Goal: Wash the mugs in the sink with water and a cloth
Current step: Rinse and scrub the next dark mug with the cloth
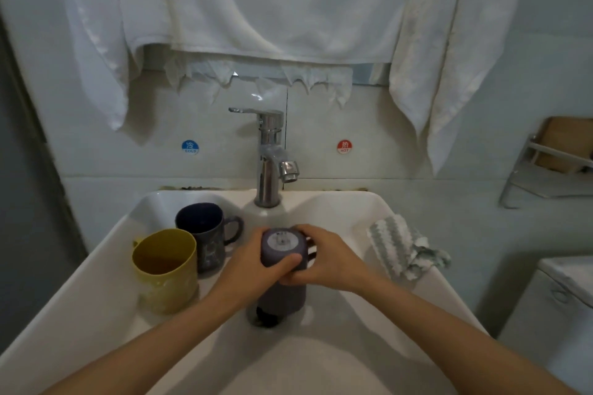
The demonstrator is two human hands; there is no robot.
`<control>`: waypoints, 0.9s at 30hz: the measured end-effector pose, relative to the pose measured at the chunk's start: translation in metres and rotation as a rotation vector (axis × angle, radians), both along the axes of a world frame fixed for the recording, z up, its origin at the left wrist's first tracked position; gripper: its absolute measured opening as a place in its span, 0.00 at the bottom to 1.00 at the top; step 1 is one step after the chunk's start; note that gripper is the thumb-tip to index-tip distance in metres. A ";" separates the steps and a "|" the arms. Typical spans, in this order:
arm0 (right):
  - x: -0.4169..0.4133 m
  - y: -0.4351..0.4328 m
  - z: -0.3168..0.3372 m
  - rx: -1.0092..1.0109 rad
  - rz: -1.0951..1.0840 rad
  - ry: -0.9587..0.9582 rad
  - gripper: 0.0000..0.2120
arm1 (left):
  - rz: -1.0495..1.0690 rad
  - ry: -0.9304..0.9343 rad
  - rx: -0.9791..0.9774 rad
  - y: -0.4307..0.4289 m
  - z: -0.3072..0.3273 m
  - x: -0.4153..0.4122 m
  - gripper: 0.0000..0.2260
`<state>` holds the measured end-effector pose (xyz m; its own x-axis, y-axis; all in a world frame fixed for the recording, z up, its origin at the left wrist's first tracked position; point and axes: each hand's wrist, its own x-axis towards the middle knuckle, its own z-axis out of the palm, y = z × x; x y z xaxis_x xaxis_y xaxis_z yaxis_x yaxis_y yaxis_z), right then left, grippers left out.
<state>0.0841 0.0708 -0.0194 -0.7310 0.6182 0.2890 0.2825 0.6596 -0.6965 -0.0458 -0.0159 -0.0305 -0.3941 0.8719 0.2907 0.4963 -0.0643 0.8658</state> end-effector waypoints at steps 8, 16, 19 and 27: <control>-0.001 0.007 -0.005 0.012 0.026 -0.062 0.37 | -0.072 -0.032 -0.036 -0.003 -0.004 0.002 0.28; 0.007 0.013 0.024 -0.123 0.106 -0.146 0.36 | -0.156 -0.274 -0.033 0.005 0.005 -0.014 0.41; 0.028 0.027 0.044 0.034 0.061 -0.268 0.29 | -0.130 -0.249 0.006 0.000 0.001 -0.014 0.29; 0.066 0.063 0.030 0.220 -0.627 -0.931 0.19 | -0.138 0.075 0.009 -0.011 0.006 -0.013 0.33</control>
<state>0.1497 0.1334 0.0105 -0.2986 0.9527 -0.0558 0.9508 0.3021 0.0693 -0.0592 -0.0271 -0.0247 -0.2481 0.9133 0.3230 0.5451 -0.1440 0.8259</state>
